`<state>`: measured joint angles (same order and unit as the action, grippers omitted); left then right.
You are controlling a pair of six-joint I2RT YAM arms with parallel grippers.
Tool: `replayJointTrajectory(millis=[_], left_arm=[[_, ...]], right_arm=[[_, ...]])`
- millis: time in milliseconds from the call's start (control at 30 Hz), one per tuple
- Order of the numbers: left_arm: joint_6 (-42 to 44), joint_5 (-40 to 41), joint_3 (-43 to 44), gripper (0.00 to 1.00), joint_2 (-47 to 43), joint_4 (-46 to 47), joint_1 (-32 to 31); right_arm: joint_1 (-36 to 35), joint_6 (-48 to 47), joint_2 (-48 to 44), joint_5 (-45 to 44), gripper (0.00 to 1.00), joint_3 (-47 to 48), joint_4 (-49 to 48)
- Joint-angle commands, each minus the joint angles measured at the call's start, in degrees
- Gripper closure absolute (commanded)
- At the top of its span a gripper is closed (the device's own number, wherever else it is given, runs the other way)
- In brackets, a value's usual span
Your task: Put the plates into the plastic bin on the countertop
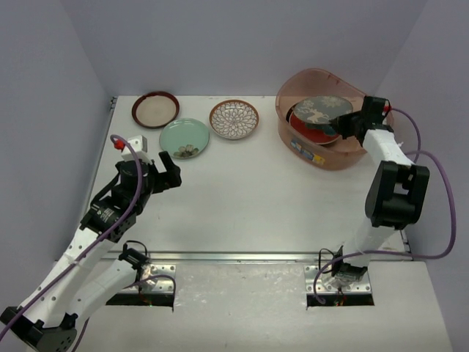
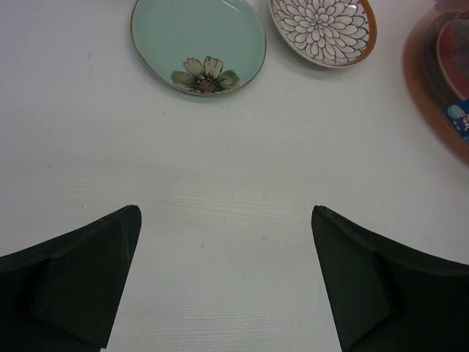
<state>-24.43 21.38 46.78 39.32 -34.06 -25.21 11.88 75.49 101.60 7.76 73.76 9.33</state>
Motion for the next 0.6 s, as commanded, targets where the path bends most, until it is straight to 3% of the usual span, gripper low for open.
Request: replayJointTrajectory(millis=[0,300,567], left_arm=[[0.05,0.97,-0.52,0.00,-0.88,2.30,-0.84],[-0.18,1.76,-0.45,0.00,-0.80,1.96,-1.00],[-0.45,2.66,-0.38,0.00,-0.50,1.68,-1.16]], right_arm=[[-0.72,-3.58,1.40,-4.27,1.00,10.17,1.76],[-1.16,-7.73,14.28,-4.49,1.00,24.77,13.05],[-1.73,-8.28,20.61,-3.63,1.00,28.73,16.65]])
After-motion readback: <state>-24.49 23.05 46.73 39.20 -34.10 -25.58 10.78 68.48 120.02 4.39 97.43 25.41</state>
